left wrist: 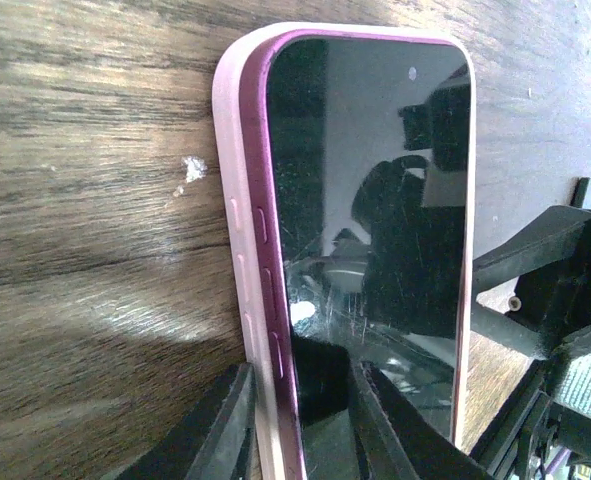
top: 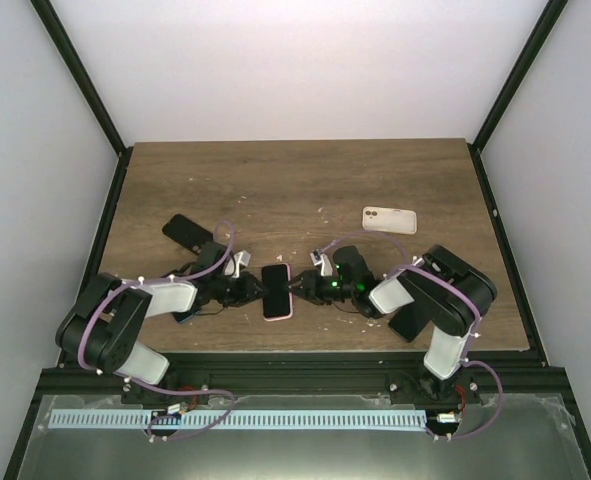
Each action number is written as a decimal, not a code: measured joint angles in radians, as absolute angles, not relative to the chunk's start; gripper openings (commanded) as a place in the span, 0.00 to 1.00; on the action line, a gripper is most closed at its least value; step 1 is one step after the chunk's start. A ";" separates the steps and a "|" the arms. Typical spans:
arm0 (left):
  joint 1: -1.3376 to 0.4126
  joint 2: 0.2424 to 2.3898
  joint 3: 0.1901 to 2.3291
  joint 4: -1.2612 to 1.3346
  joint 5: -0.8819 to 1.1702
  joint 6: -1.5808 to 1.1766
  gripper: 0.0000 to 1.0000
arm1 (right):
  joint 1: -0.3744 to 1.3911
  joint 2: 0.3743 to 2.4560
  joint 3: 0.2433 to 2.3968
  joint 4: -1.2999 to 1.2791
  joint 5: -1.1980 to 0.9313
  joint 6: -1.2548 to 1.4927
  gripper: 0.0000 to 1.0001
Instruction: Put the phone into the phone case
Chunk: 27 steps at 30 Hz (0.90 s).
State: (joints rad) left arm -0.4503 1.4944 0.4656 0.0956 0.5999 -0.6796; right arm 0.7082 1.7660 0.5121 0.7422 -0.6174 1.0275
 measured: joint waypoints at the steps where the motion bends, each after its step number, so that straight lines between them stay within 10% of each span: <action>1: -0.450 1.493 0.463 0.096 0.600 -0.681 0.31 | 0.708 1.771 0.512 0.751 -0.622 1.031 0.44; 18: -0.436 1.458 0.411 0.148 0.609 -0.728 0.16 | 0.701 1.841 0.490 0.922 -0.680 1.132 0.45; 27: -0.435 1.457 0.383 0.201 0.618 -0.765 0.33 | 0.701 1.868 0.489 0.987 -0.693 1.158 0.45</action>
